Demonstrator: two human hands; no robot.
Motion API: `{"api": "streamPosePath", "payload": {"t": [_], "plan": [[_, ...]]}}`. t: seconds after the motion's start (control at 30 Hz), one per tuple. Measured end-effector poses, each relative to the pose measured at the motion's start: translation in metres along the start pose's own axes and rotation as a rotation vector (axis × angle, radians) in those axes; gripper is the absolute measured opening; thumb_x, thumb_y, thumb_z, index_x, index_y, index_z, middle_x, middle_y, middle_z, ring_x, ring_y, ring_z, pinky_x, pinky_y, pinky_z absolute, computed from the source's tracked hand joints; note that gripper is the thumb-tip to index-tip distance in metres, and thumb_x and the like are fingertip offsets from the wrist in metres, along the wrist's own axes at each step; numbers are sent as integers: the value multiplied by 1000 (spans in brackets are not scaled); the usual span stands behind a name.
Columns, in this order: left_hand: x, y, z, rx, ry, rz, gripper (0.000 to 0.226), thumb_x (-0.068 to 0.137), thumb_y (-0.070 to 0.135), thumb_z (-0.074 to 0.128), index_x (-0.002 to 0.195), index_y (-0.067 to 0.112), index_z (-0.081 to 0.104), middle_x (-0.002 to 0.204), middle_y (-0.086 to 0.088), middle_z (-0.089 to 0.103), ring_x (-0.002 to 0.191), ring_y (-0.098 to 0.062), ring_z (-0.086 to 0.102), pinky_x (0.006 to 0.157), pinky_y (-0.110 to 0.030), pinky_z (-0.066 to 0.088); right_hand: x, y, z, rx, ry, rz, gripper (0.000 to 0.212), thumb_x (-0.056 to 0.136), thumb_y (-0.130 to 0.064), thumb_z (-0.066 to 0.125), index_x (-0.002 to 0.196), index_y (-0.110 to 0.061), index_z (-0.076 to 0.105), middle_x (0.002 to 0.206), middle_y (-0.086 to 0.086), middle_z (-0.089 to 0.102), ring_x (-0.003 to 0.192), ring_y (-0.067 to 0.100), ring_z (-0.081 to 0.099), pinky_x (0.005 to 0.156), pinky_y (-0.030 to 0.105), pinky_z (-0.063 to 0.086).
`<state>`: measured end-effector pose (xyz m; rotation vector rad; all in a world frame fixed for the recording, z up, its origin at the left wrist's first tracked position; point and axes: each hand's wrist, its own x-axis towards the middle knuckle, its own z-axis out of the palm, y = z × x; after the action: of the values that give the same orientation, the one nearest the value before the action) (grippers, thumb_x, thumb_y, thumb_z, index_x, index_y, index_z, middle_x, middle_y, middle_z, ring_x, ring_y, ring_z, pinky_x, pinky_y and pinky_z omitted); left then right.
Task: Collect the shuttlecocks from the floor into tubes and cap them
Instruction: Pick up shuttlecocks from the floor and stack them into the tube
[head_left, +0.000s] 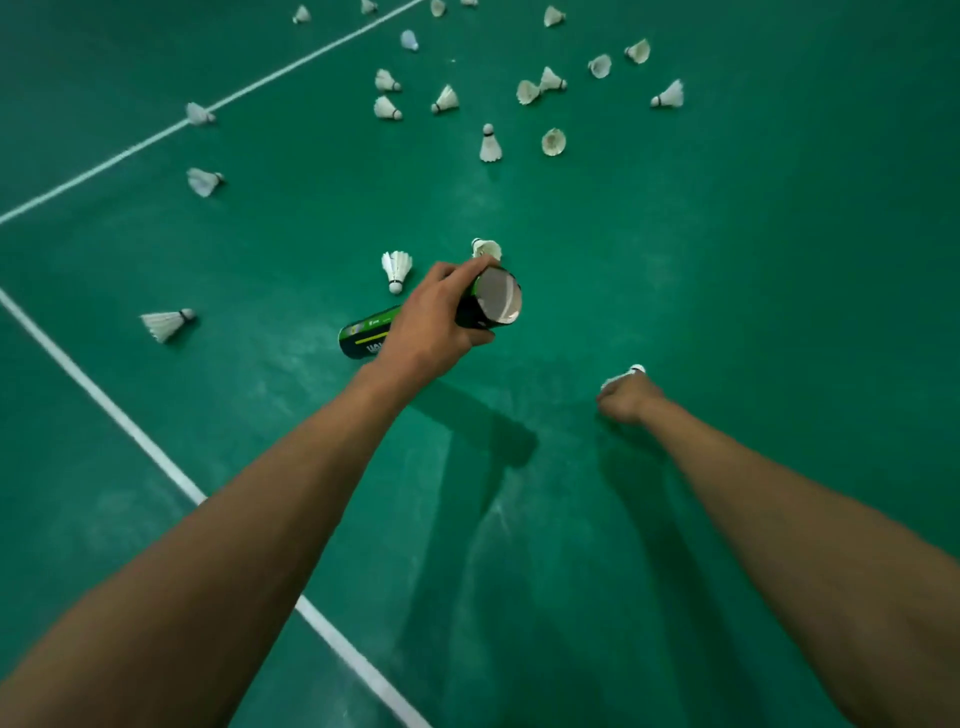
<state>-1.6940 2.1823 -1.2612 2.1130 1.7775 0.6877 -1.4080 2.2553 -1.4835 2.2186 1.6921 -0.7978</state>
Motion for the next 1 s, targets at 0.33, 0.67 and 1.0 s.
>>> {"api": "streamPosePath", "payload": {"t": [0.33, 0.67, 1.0], "plan": [[-1, 18, 8, 113, 68, -128, 87, 71, 19, 91, 146, 35, 50, 135, -4, 55, 118, -28, 58, 104, -37, 48, -74, -74, -58, 382, 180, -220, 52, 90, -19, 61, 137, 1, 51, 142, 16, 42, 125, 39, 55, 107, 39, 45], [55, -5, -23, 129, 134, -272, 87, 71, 26, 93, 147, 32, 50, 124, -11, 58, 114, -33, 58, 101, -44, 51, -107, -121, -191, 790, 548, -549, 43, 82, 5, 54, 125, 5, 57, 135, 16, 53, 113, 27, 64, 85, 24, 41], [108, -46, 0, 29, 97, -173, 87, 73, 34, 91, 149, 37, 46, 122, -11, 56, 113, -37, 59, 101, -50, 51, -105, -132, -180, 649, 498, -510, 52, 83, 7, 50, 133, -2, 59, 128, 12, 67, 114, 21, 68, 99, 41, 54]]}}
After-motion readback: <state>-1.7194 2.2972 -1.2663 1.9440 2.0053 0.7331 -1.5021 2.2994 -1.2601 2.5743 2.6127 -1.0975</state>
